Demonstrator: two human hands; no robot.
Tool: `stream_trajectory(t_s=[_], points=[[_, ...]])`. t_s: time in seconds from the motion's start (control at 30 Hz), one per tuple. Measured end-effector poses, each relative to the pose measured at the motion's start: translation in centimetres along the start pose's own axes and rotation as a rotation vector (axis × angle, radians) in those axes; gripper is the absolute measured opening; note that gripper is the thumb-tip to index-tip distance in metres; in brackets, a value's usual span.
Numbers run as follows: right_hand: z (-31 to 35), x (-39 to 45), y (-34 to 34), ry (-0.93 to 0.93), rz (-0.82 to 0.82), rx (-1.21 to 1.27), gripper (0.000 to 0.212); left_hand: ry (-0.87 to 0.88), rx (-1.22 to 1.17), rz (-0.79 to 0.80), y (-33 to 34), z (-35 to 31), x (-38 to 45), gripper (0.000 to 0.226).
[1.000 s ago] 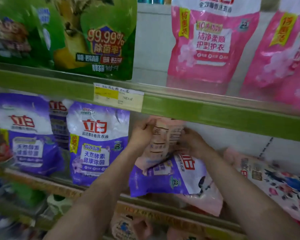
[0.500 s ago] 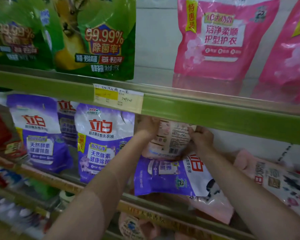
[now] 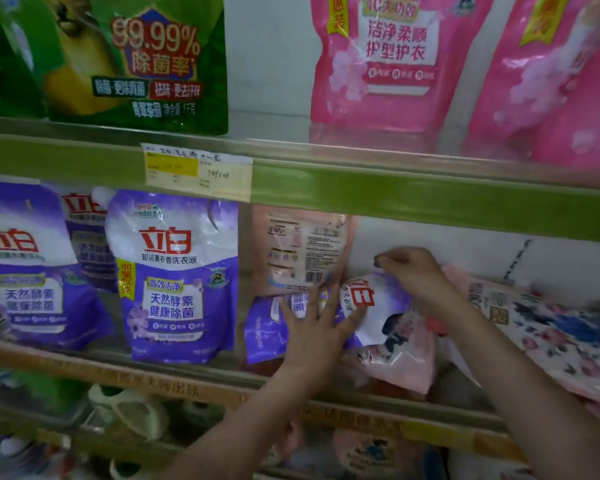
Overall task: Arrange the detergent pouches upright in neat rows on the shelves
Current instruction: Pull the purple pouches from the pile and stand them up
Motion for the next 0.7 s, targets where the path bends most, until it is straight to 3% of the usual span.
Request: stream_trajectory(t_s=[0.2, 0.37, 0.5, 0.57, 0.63, 0.7], points=[[-0.9, -3.0, -1.9, -0.07, -0.176, 0.102, 0.023, -0.065, -0.223, -0.005, -3.1, 1.6, 0.6, 0.058], [-2.0, -4.1, -0.3, 0.019, -0.161, 0.054, 0.032, 0.001, -0.672, -0.355, -7.6, 3.6, -0.9, 0.031], [-2.3, -4.8, 0.8, 0.099, -0.259, 0.224, 0.042, -0.156, -0.976, -0.635, -9.1, 5.9, -1.3, 0.019], [-2.0, -5.4, 1.8, 0.082, -0.168, 0.059, 0.035, -0.244, -1.25, -0.718, -9.4, 7.6, -1.6, 0.02], [-1.3, -6.7, 3.7, 0.057, 0.056, -0.277, 0.023, -0.334, -1.533, -0.799, -8.9, 8.7, -2.2, 0.019], [-1.4, -7.7, 6.4, 0.02, 0.25, -0.56, 0.053, -0.359, -1.667, -0.828, -7.9, 8.5, -3.0, 0.021]])
Point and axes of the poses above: each hand's wrist, its own x-axis towards the middle knuckle, its own y-axis out of the palm, z = x × y, the point moved 2 cm from there along x, towards the middle knuckle, and after that the axes turned 6 degrees about z, right-handed, at the moved point
